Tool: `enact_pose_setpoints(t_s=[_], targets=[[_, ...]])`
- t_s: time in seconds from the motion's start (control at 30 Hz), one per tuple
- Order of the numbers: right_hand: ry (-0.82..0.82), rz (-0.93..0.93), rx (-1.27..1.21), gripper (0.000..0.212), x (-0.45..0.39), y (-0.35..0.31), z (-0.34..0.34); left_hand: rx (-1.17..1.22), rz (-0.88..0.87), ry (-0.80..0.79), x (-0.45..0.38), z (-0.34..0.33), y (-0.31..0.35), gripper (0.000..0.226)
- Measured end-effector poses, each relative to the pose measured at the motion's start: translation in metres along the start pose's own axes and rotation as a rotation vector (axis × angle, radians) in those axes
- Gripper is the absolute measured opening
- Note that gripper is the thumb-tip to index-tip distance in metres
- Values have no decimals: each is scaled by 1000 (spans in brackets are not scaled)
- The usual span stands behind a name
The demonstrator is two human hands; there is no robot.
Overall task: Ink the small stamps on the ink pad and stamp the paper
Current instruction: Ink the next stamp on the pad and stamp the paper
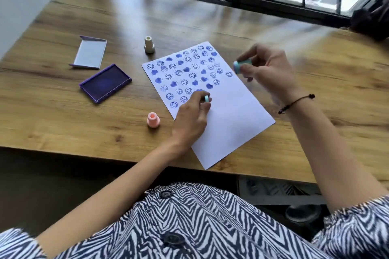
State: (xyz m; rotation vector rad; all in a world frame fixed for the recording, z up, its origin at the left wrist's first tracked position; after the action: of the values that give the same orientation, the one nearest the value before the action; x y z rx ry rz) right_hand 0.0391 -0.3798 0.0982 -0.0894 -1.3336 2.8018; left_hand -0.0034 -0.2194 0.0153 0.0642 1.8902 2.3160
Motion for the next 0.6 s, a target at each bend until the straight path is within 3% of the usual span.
enact_pose_setpoints(t_s=[0.17, 0.6], targets=[[-140, -9, -205, 21, 16, -8, -22, 525, 146, 65, -8, 14, 11, 19], [-154, 2, -249, 22, 20, -17, -47, 586, 68, 106, -13, 25, 20, 14]])
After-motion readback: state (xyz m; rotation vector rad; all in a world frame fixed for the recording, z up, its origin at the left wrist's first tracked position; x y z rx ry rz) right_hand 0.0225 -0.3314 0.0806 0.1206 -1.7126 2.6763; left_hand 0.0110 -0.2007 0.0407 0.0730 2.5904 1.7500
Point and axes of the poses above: each hand's wrist, its own x-axis away from the middle knuckle, its own z-axis out of the back of the hand, y = z × x, the point moved 2 cm from there along -x, towards the middle knuckle, and after that the axes turned 10 degrees about x, right-handed, at the moved point
